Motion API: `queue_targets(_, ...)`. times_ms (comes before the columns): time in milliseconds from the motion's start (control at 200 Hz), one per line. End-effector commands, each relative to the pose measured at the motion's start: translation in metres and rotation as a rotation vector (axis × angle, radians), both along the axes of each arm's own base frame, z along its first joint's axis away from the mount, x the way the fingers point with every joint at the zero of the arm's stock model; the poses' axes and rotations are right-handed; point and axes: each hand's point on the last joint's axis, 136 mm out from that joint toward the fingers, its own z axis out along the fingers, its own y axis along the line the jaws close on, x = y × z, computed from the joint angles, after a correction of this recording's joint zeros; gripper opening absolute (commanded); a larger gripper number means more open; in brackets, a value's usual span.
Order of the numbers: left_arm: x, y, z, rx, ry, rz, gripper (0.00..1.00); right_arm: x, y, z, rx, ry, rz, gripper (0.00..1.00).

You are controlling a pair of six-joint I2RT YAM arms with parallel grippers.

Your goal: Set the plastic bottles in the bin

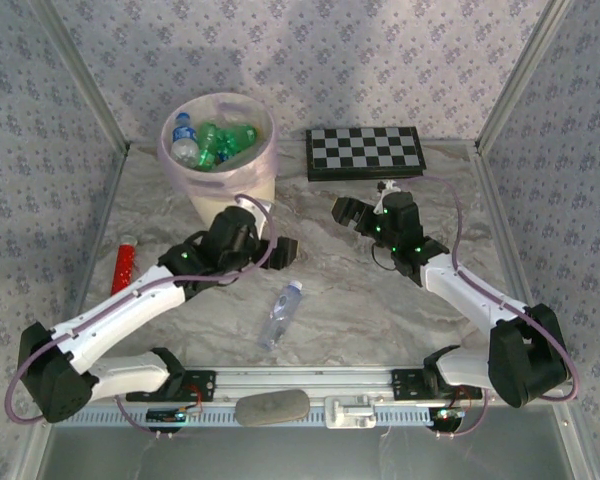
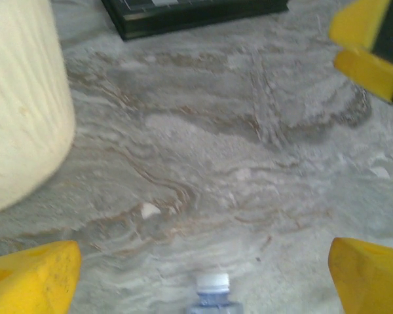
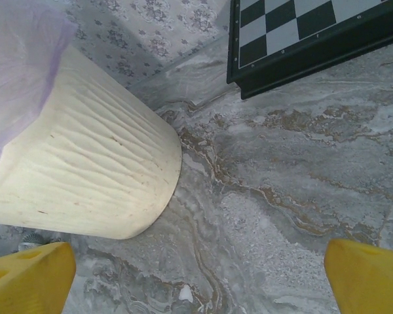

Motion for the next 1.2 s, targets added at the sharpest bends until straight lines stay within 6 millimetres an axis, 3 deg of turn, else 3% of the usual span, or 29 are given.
queue_targets(0, -0.027, 0.005, -0.041, 0.098, 0.121, 0.001, 0.97, -0.003, -0.006, -0.015, -0.025, 0.039, -0.032, 0.99)
queue_targets(215, -0.078, 0.007, -0.113, 0.228, 0.309, -0.055, 0.97, 0.0, -0.006, -0.022, -0.024, 0.067, -0.036, 0.99)
queue_targets(445, -0.1, 0.013, -0.16, 0.34, 0.385, -0.074, 0.97, 0.003, 0.001, -0.027, -0.018, 0.096, -0.018, 0.99)
queue_targets(725, -0.099, 0.007, -0.181, 0.378, 0.405, -0.078, 0.93, 0.004, 0.006, -0.03, -0.016, 0.11, -0.002, 0.99)
queue_targets(1049, -0.096, 0.003, -0.191, 0.401, 0.409, -0.081, 0.61, 0.001, 0.005, -0.033, -0.024, 0.119, 0.003, 0.99)
queue_targets(1194, -0.089, 0.001, -0.181, 0.402, 0.371, -0.071, 0.52, 0.0, 0.004, -0.034, -0.026, 0.12, 0.003, 0.99)
